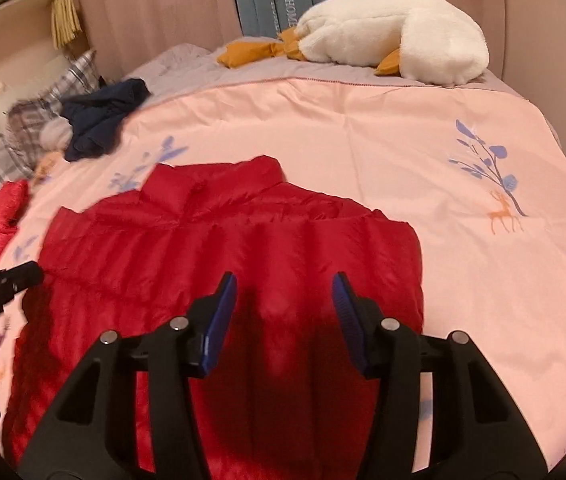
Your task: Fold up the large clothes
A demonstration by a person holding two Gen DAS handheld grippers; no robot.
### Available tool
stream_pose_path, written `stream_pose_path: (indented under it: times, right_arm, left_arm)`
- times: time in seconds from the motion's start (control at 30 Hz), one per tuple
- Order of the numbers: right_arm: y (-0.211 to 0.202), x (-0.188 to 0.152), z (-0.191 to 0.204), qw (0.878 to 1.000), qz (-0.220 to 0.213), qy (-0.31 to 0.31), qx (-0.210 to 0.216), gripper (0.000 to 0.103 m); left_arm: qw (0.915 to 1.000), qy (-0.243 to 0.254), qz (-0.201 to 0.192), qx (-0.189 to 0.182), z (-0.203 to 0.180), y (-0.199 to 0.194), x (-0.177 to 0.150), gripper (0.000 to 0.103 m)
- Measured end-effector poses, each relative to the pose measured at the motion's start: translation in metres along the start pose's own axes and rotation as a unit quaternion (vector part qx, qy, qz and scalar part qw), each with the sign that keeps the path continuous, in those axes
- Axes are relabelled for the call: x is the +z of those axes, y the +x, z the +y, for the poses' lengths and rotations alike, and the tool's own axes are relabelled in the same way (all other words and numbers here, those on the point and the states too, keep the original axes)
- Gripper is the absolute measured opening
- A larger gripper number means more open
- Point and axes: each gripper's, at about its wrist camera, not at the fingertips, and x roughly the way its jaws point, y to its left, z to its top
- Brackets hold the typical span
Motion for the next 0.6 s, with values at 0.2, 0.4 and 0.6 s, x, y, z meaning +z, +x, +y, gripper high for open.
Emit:
stream_pose_path:
  times: [0.2,0.4,0.6]
  right_arm:
    - [0.048,-0.009,-0.015,0.998,0.05,0.01,-0.022,0.048]
    - [0.053,-0.013,-0.013,0.998,0.059,0.008,-0.028,0.048]
    - [0.001,-0.004,0.021,1.0,-0.007,-0.015,0.013,0.048]
  left_arm:
    - [0.999,0.004,0.043,0.008,0.001,0.042,-0.013,0.03]
    - [0.9987,0.008,0.05,0.004,0.002,0.047,-0.014,0.031]
    - [0.9984,0.018,0.053,0.01,0.001,0.045,-0.011,0.031]
